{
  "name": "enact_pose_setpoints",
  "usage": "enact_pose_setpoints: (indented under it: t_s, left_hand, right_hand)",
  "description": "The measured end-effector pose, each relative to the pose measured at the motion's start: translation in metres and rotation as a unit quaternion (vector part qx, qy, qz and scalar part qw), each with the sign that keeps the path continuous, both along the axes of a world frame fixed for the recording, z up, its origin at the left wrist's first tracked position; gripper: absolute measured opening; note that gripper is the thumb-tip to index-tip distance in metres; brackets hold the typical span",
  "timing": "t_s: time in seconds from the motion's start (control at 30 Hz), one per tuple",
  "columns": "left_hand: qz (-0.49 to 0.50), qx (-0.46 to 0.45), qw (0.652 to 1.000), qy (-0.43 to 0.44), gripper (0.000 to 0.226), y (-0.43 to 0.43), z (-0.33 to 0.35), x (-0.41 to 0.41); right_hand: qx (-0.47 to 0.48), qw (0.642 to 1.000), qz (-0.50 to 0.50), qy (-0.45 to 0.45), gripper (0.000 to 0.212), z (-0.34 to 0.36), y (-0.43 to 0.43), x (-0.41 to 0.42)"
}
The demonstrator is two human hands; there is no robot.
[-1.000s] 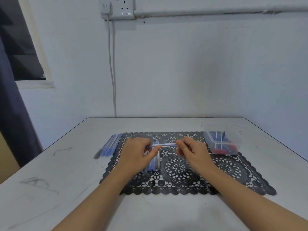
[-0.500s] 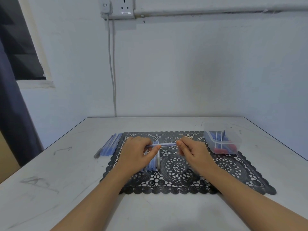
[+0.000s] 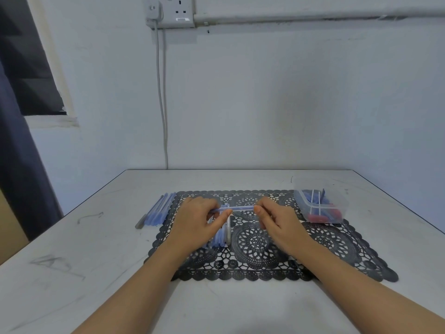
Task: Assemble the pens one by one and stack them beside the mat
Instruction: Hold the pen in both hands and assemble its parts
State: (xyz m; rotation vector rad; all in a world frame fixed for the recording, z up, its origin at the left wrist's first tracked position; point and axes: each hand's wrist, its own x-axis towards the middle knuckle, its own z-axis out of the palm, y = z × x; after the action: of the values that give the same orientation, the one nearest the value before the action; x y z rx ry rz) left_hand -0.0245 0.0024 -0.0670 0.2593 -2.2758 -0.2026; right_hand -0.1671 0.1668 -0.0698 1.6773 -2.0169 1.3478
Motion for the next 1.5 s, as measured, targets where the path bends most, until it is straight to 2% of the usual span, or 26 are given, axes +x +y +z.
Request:
enact_pose_setpoints:
  t_s: [0.17,0.3,0.53,0.6,0.73,0.8,1.07,1.27,1.5]
  left_hand:
    - [-0.003,-0.004,1.0,-0.006,0.038,-0.001,-0.001,0.0]
    - [-0.005,0.0,1.0,-0.009,0.036,-0.002,-0.001,0.0]
    - [-0.009,-0.015,1.0,0.005,0.035,-0.001,-0.001,0.0]
    - [-0.009,-0.02,1.0,0.007,0.033,-0.002,-0.001,0.0]
    - [0.001,-0.033,0.999,0.02,0.031,0.0,0.002,0.0]
    - [0.009,-0.034,0.999,0.029,0.029,0.0,0.003,0.001]
    - [0.004,-0.045,0.998,0.034,0.027,0.001,0.007,0.003]
    - [-0.012,-0.042,0.999,0.029,0.029,0.001,0.008,0.004]
    - [-0.054,0.015,0.998,-0.01,0.043,-0.004,0.007,0.009]
  right_hand:
    - [-0.001,1.0,0.009,-0.029,0.046,-0.001,-0.001,-0.002]
    - [0.025,0.999,0.011,-0.029,0.028,0.0,-0.001,0.002]
    - [0.005,1.0,-0.008,-0.009,0.042,0.0,-0.001,0.0]
    - [0.001,0.999,0.003,-0.043,0.045,0.002,-0.001,0.002]
    - [-0.002,0.98,0.064,-0.188,0.039,0.001,-0.001,0.004]
    - [-0.012,0.978,0.063,-0.201,0.038,-0.001,-0.001,0.002]
    - [-0.025,0.985,0.044,-0.163,0.029,-0.001,-0.002,0.002]
    - [-0.015,0.997,0.03,-0.073,0.021,0.001,0.0,-0.001]
    - [-0.042,0.998,0.025,0.04,0.035,0.004,0.002,-0.005]
